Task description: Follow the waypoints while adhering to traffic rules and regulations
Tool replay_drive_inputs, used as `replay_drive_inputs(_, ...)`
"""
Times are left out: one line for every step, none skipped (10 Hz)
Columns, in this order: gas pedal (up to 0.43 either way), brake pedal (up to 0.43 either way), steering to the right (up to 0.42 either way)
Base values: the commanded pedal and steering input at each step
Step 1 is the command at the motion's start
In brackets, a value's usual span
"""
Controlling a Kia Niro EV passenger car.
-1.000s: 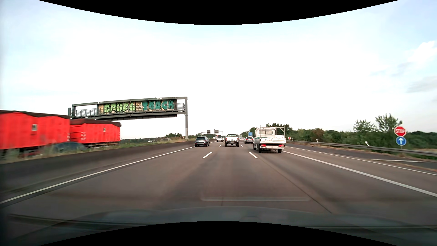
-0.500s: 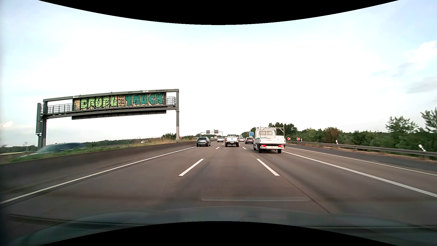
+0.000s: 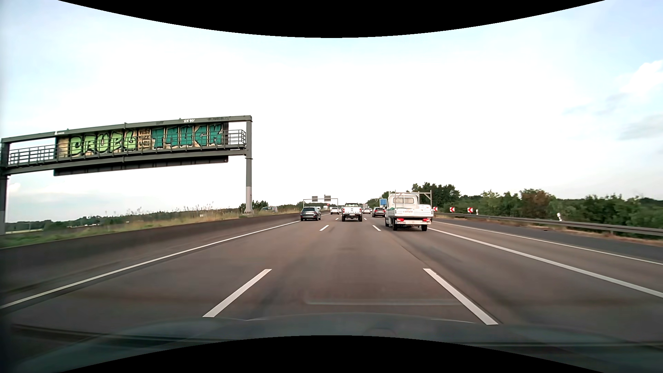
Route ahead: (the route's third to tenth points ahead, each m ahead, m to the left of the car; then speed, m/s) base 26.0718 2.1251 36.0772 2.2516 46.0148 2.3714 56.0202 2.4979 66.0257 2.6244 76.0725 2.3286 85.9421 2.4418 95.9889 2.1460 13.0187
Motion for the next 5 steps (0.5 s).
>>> replay_drive_inputs(0.157,0.0,-0.005)
replay_drive_inputs(0.157,0.0,-0.005)
replay_drive_inputs(0.157,0.0,-0.005)
replay_drive_inputs(0.157,0.0,-0.005)
replay_drive_inputs(0.157,0.0,-0.004)
